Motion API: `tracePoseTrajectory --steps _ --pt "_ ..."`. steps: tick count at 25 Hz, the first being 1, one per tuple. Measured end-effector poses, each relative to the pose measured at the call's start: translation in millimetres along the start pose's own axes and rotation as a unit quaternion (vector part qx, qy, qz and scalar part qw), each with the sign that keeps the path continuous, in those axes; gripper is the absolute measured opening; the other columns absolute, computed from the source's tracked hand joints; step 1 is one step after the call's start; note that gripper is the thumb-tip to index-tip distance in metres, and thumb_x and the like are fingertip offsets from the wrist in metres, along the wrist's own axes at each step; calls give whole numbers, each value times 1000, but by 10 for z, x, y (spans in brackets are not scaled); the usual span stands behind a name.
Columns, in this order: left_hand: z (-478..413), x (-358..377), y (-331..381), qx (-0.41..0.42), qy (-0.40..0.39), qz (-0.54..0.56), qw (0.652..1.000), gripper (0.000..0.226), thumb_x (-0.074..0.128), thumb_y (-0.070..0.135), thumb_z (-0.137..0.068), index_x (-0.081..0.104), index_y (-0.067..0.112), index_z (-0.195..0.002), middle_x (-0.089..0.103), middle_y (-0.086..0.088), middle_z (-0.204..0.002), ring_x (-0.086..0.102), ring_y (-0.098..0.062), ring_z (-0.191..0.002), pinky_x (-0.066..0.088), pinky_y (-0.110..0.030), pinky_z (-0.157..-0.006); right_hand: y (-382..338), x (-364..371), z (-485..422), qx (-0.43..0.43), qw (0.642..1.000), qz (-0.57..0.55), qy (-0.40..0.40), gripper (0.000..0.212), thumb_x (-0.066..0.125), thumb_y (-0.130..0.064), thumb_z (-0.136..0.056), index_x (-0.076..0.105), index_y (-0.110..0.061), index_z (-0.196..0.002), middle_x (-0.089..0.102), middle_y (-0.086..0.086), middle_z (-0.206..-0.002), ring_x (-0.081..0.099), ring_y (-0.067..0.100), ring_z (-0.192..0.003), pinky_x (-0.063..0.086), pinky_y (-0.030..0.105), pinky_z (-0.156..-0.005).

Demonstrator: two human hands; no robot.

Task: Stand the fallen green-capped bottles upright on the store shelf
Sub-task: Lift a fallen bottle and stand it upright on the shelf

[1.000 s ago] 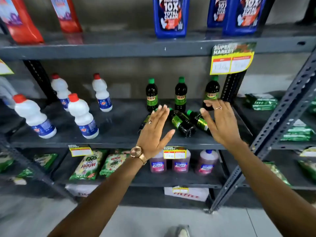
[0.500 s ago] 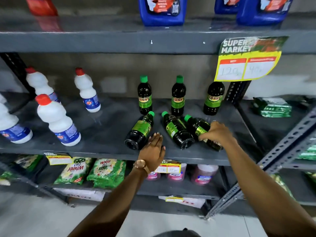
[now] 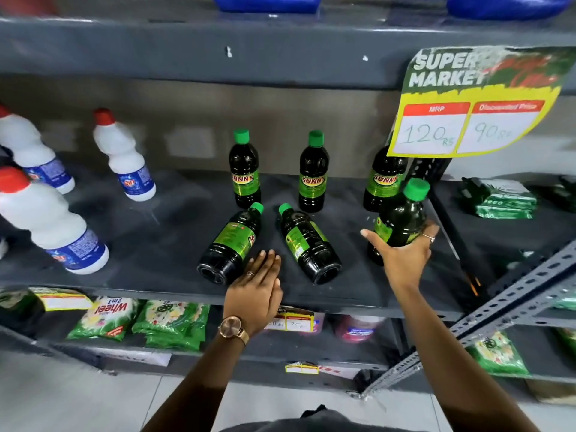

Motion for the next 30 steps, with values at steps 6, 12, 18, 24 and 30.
tracePoseTrajectory --steps 6,12,18,24,30 --pt "-2 -7 14 0 24 -5 1000 43 41 23 -87 56 12 -126 55 -4 -134 45 -16 -130 33 -32 -109 265 -76 54 -18 999 6 -40 85 80 -28 -62 40 -18 -136 63 10 -119 61 23 -107 49 38 -96" --pt "6 4 14 -4 16 -10 1000 44 39 24 -88 54 12 -128 53 -4 -136 42 -15 -131 29 -30 -112 187 43 -9 -4 1000 9 -1 92 91 -23 -57 41 -12 -133 48 6 -125 48 17 -113 40 26 -97" --pt "-3 1 27 -13 16 -10 1000 44 38 25 -88 54 13 -128 52 -3 -136 42 -14 -131 27 -28 -112 282 6 -28 -11 999 35 2 94 92 -23 -54 43 -11 -133 54 10 -126 49 22 -117 40 32 -103" --pt "2 -13 39 -16 21 -9 1000 44 38 25 -88 54 13 -128 53 -2 -135 42 -14 -131 30 -29 -111 291 28 -51 6 999 26 -22 87 88 -18 -59 41 -10 -133 53 12 -124 53 22 -109 45 38 -101" --pt "6 -35 63 -20 16 -10 1000 45 37 25 -88 53 14 -128 54 -1 -135 43 -14 -130 31 -30 -110 326 -28 -22 -1 998 50 -31 83 88 -24 -62 45 -12 -133 55 7 -126 51 20 -117 40 29 -100"
Point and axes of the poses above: each hand's wrist, its own z-axis away from the middle knuckle, its own x-axis out of the palm, y = z × x, the point moved 3 cm from there along -z, towards the middle knuckle
